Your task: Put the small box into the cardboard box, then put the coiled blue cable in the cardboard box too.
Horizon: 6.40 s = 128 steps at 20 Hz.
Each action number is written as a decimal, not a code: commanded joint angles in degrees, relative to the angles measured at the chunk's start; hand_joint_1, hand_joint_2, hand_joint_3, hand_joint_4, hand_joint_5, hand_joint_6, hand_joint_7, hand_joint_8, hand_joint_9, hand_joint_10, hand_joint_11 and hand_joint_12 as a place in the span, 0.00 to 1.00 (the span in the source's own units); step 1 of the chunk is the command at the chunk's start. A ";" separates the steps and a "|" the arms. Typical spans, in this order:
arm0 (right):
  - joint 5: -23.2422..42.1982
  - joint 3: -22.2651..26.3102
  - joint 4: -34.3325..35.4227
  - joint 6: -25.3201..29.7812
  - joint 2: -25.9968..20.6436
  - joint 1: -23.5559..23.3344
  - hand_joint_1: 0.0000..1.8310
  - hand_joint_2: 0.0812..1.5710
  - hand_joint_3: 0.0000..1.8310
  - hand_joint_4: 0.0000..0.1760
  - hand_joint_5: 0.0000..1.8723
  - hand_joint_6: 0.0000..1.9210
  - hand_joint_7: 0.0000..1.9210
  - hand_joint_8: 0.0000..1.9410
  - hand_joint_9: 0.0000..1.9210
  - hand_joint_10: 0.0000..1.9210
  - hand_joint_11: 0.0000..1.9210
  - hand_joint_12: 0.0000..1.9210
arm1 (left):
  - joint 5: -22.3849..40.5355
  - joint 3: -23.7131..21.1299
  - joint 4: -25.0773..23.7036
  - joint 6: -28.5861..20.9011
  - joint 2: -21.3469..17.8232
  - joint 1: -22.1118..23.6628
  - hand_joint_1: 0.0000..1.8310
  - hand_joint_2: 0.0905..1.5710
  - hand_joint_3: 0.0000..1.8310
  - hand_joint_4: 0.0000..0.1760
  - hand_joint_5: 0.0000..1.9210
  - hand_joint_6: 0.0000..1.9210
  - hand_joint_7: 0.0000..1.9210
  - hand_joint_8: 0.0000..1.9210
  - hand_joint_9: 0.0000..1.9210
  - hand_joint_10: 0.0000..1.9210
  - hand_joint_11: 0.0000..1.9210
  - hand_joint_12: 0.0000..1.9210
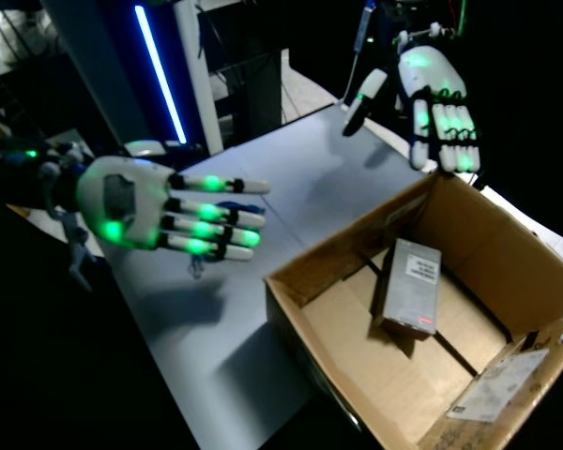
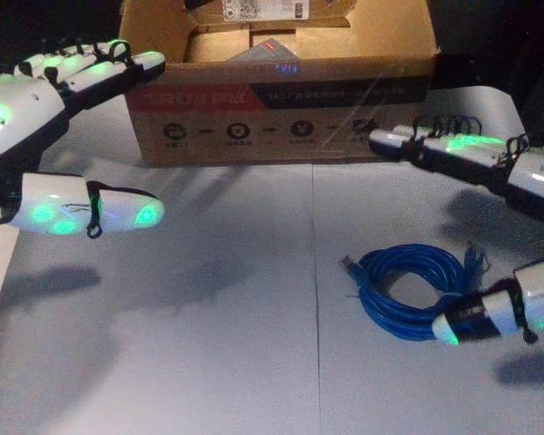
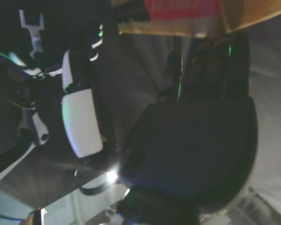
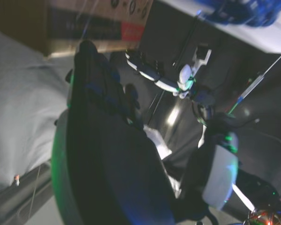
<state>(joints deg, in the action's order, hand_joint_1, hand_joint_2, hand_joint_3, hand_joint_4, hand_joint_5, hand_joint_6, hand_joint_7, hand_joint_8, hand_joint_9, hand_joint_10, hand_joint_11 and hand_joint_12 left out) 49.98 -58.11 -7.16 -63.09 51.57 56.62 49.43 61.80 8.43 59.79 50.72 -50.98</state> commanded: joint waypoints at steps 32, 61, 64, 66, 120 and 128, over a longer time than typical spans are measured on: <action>-23.92 -4.96 -29.13 0.21 6.74 -13.40 0.55 0.49 0.00 1.00 0.21 0.00 0.11 0.00 0.15 0.01 0.08 0.19 | 11.46 -2.87 3.03 -2.90 -0.80 -5.11 0.24 0.56 0.00 1.00 0.06 0.00 0.05 0.00 0.04 0.00 0.00 0.13; -18.59 -1.85 -25.27 0.21 0.67 -13.64 0.48 0.46 0.00 1.00 0.00 0.00 0.00 0.00 0.00 0.00 0.00 0.00 | 12.28 -2.85 3.15 -4.64 -0.67 -6.46 0.25 0.58 0.00 1.00 0.08 0.00 0.06 0.00 0.05 0.00 0.00 0.23; -19.68 -2.28 -25.28 0.20 0.56 -13.63 0.50 0.47 0.01 1.00 0.00 0.00 0.00 0.00 0.00 0.00 0.00 0.00 | 12.45 -2.85 3.15 -5.04 -0.58 -6.47 0.26 0.58 0.00 0.95 0.09 0.00 0.07 0.00 0.05 0.00 0.00 0.23; -21.71 -2.89 -26.19 0.19 1.22 -13.63 0.48 0.48 0.01 1.00 0.00 0.00 0.00 0.00 0.00 0.00 0.00 0.00 | 12.56 -2.84 3.15 -5.14 -0.56 -6.50 0.26 0.58 0.00 0.84 0.08 0.00 0.07 0.00 0.05 0.00 0.00 0.21; -13.79 -0.95 -23.45 0.21 -2.01 -18.43 0.89 0.78 0.00 0.05 0.50 1.00 0.65 1.00 0.78 1.00 0.88 1.00 | 13.49 -2.89 3.37 -6.07 -0.19 -7.74 0.26 0.59 0.00 0.84 0.08 0.00 0.07 0.00 0.05 0.00 0.00 0.17; 2.43 0.81 -15.69 0.21 -4.62 -20.94 0.81 0.77 0.00 0.14 0.50 1.00 0.64 1.00 0.80 1.00 0.91 1.00 | 13.98 -2.87 3.58 -6.09 0.03 -7.74 0.25 0.58 0.00 0.96 0.09 0.00 0.07 0.00 0.06 0.00 0.00 0.21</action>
<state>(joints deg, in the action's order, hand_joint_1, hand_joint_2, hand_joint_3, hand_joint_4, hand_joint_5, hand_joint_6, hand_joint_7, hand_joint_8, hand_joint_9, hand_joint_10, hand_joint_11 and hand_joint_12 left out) 44.75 -57.45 -24.84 -62.98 46.94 36.58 56.16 58.92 11.77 54.02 50.50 -58.94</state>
